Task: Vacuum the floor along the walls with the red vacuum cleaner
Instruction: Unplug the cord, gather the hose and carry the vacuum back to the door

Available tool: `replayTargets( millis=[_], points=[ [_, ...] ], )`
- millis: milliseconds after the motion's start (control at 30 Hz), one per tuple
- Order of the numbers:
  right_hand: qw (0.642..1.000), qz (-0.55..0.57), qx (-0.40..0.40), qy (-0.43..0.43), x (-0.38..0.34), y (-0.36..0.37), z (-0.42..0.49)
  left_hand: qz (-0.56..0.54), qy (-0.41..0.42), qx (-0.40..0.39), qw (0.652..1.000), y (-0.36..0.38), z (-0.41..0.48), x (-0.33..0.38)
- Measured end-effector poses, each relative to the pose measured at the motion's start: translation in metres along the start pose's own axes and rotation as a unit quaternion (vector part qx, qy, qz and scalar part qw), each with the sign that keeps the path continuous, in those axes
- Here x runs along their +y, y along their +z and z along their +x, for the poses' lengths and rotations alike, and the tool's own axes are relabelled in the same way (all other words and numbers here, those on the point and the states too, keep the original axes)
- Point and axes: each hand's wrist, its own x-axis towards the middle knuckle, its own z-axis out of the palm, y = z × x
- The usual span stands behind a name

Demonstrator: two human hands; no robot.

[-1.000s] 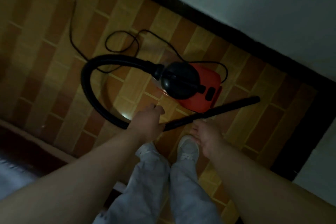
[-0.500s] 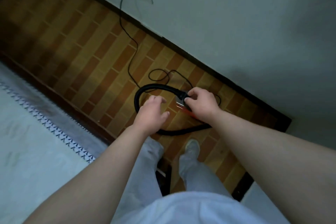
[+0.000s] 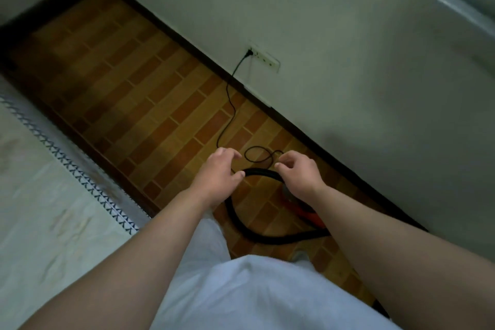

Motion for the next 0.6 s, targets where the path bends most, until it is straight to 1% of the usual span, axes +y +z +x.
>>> replayTargets(
  millis=[133,267,400,600],
  points=[
    [1.000,0.012,0.017,-0.010,-0.068,0.010,0.012,-0.009,0.006,0.005,1.000,-0.072,0.004,-0.021],
    [0.998,0.032,0.040,-0.028,-0.123,0.017,0.026,-0.005,0.009,0.026,1.000,-0.126,0.013,-0.036],
    [0.997,0.040,0.064,-0.029,-0.155,0.025,0.047,-0.011,0.010,0.035,0.999,-0.159,0.029,-0.043],
    [0.993,0.076,0.086,0.013,-0.182,0.025,0.088,-0.013,0.011,0.035,0.999,-0.194,0.072,-0.053]
  ],
)
